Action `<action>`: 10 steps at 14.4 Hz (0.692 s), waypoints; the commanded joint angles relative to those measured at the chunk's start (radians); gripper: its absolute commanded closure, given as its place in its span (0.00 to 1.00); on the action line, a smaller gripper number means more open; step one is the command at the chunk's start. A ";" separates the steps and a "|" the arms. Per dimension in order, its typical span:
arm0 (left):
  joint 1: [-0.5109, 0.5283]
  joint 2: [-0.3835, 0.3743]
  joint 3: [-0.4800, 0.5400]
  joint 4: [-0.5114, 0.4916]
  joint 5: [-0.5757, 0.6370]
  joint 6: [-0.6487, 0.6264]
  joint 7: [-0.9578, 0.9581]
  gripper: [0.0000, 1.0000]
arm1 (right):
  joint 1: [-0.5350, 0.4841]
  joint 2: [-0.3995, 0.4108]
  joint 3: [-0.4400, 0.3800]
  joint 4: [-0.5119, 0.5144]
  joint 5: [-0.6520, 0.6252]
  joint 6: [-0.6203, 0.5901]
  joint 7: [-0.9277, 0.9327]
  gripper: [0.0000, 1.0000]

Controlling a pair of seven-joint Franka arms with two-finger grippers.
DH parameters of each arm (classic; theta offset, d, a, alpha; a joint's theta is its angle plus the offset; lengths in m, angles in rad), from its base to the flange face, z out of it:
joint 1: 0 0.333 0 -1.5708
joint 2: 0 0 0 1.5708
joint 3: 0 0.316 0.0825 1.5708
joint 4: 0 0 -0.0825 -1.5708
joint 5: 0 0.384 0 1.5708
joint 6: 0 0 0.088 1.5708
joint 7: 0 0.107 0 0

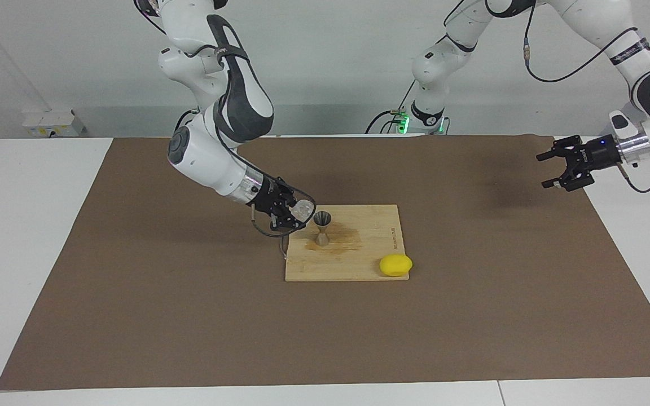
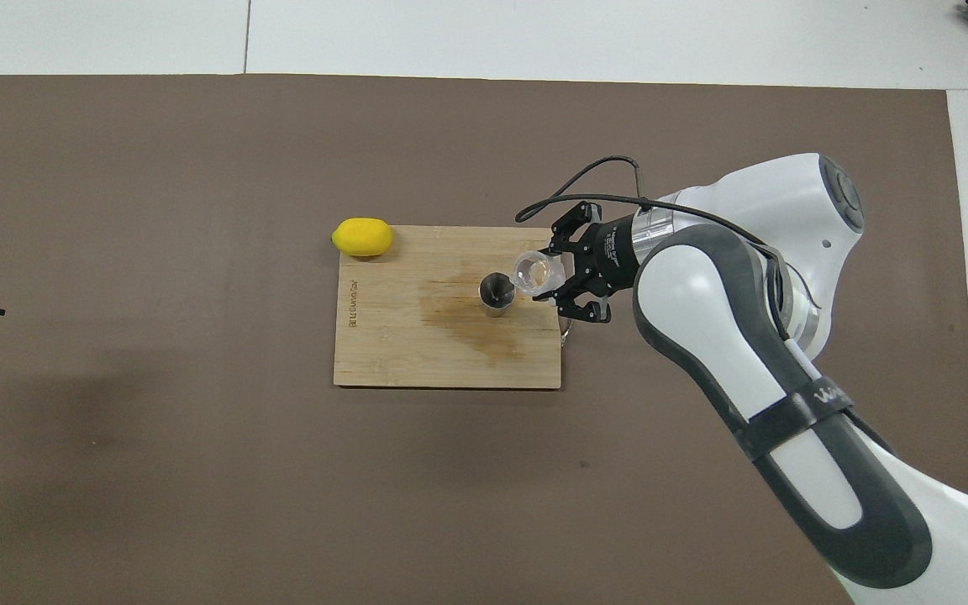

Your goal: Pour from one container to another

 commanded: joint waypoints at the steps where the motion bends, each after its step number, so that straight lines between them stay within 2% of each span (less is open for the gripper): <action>1: -0.043 -0.018 0.006 0.084 0.092 -0.026 -0.112 0.00 | 0.019 -0.016 -0.005 -0.004 -0.047 0.018 0.046 1.00; 5: -0.110 -0.094 -0.001 0.091 0.186 -0.024 -0.269 0.00 | 0.022 -0.016 -0.005 -0.002 -0.078 0.026 0.069 1.00; 10: -0.285 -0.171 -0.003 0.092 0.272 -0.019 -0.534 0.00 | 0.031 -0.013 -0.005 0.012 -0.109 0.027 0.103 1.00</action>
